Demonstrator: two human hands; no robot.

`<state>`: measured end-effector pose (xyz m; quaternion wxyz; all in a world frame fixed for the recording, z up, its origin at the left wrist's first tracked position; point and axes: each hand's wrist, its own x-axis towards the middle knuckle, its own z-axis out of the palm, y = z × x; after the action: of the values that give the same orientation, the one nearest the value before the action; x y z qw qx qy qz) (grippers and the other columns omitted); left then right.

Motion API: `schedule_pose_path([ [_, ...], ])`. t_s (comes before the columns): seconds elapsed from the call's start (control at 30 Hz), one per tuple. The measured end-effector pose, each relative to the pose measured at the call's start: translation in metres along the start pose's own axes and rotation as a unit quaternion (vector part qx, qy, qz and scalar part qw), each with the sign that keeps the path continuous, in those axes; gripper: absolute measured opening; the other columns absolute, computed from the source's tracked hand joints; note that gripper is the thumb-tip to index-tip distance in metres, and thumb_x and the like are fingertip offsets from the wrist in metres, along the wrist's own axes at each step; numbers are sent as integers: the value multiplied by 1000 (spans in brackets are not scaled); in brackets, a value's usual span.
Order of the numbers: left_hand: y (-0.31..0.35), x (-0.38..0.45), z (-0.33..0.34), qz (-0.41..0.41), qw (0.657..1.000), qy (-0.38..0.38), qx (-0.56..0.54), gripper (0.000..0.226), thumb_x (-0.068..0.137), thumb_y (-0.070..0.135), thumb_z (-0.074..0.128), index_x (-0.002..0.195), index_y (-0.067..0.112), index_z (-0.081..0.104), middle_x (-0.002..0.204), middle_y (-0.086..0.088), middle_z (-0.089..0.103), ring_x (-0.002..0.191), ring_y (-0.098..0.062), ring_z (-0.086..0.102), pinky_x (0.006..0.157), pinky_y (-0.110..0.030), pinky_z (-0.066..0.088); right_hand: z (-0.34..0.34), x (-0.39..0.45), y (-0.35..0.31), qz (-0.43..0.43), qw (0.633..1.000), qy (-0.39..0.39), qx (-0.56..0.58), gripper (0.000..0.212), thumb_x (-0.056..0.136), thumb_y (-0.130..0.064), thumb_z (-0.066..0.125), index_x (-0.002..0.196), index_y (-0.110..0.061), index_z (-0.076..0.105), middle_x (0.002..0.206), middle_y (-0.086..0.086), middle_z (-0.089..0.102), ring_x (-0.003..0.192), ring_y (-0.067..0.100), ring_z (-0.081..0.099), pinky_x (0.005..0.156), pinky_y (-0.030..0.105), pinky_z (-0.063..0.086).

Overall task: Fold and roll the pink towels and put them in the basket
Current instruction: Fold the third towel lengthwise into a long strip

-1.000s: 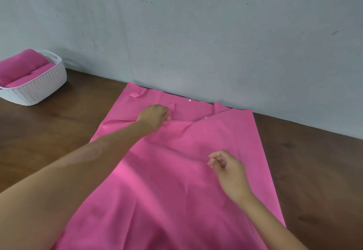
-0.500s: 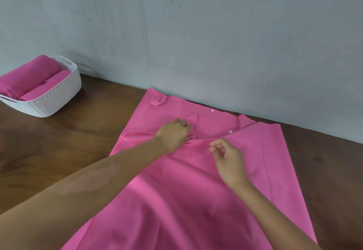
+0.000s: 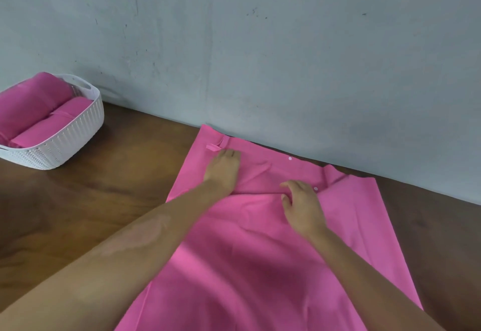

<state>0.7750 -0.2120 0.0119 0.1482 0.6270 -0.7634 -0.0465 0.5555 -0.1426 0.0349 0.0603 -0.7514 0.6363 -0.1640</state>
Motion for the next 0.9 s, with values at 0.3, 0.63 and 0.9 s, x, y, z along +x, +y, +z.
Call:
schedule_pose_path([
  [0.3, -74, 41, 1, -93, 994, 46, -40, 28, 99, 13, 46, 119, 0, 59, 126, -19, 57, 119, -37, 48, 103, -41, 36, -3, 23, 2, 16, 1000, -20, 1, 29, 95, -6, 58, 123, -7, 66, 123, 11, 65, 120, 28, 55, 107, 40, 41],
  [0.63, -84, 72, -18, -213, 976, 23, -47, 14, 86, 2, 51, 91, 6, 63, 102, -21, 65, 103, -38, 55, 91, -38, 36, -16, 68, 69, 59, 988, -110, -90, 39, 98, -13, 54, 137, -9, 54, 134, 13, 57, 124, 29, 50, 107, 41, 41],
  [0.9, -84, 83, -36, -310, 927, 9, -213, 22, 92, 20, 62, 88, 1, 71, 90, -17, 67, 92, -37, 66, 72, -35, 49, -30, 83, 90, 61, 978, -155, -123, 14, 92, -23, 68, 101, -24, 57, 102, -2, 60, 101, 23, 59, 87, 33, 45],
])
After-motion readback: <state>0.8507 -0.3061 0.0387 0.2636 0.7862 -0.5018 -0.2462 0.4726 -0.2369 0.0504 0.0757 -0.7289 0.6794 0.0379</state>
